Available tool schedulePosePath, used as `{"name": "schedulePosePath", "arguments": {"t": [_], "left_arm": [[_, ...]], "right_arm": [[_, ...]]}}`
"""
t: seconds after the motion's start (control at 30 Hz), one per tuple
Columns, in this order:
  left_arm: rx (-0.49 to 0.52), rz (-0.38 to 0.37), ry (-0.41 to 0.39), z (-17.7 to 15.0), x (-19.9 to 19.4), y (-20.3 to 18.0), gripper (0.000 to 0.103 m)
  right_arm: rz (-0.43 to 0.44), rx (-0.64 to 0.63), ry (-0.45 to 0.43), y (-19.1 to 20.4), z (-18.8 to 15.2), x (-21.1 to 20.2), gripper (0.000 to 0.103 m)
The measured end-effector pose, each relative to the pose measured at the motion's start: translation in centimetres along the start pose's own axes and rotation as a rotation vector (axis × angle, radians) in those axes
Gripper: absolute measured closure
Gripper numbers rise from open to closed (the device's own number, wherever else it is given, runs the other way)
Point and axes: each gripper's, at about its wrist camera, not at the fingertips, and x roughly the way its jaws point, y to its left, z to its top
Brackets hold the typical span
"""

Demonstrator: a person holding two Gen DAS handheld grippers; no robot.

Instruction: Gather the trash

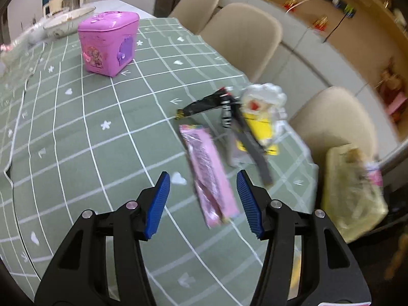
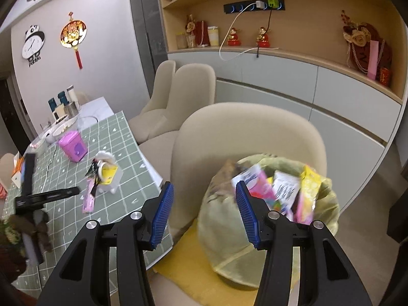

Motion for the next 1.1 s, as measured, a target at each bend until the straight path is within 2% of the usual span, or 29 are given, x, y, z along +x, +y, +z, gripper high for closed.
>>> {"name": "schedulePosePath", "arguments": {"t": [0.13,0.33,0.4,0.43,0.5,0.53,0.63,0.73,0.87,0.97,1.1], "left_arm": [[0.038,0.055,0.013,0.4,2.4,-1.1,0.051],[0.063,0.060,-0.010,0.2,3.5,-1.5,0.051],[0.058,0.050,-0.015,0.4,3.3,-1.2,0.061],[0.065,0.048,-0.012,0.4,3.2,-0.9,0.079],[0.077,0.029,-0.011,0.1,2.7,-0.3,0.084],[0.089,0.021,-0.015,-0.3,2.0,0.2,0.090],[0.088,-0.002,-0.024,-1.2,-0.5,2.0,0.090],[0.038,-0.012,-0.016,-2.1,-2.6,5.0,0.090],[-0.024,-0.029,0.013,-3.4,-5.0,8.9,0.089],[-0.046,-0.039,0.009,-3.9,-6.2,10.8,0.076],[-0.079,-0.037,-0.005,-4.2,-7.7,13.1,0.071]], "right_arm": [[-0.028,-0.016,0.029,1.2,-1.3,-0.1,0.055],[-0.032,-0.049,0.082,2.3,-2.2,0.1,0.055],[-0.027,-0.070,0.090,3.0,-2.1,0.4,0.055],[-0.014,-0.075,0.095,3.4,-2.0,0.6,0.055],[0.023,-0.093,0.107,4.8,-1.7,1.5,0.055],[0.041,-0.106,0.112,5.5,-1.4,1.9,0.055],[0.108,-0.175,0.125,9.0,-0.7,3.7,0.055],[0.206,-0.261,0.129,13.7,0.1,6.0,0.055],[0.288,-0.402,0.132,20.6,1.0,9.4,0.055],[0.296,-0.498,0.126,24.7,1.1,11.7,0.055],[0.233,-0.608,0.122,28.9,0.5,15.5,0.055]]}}
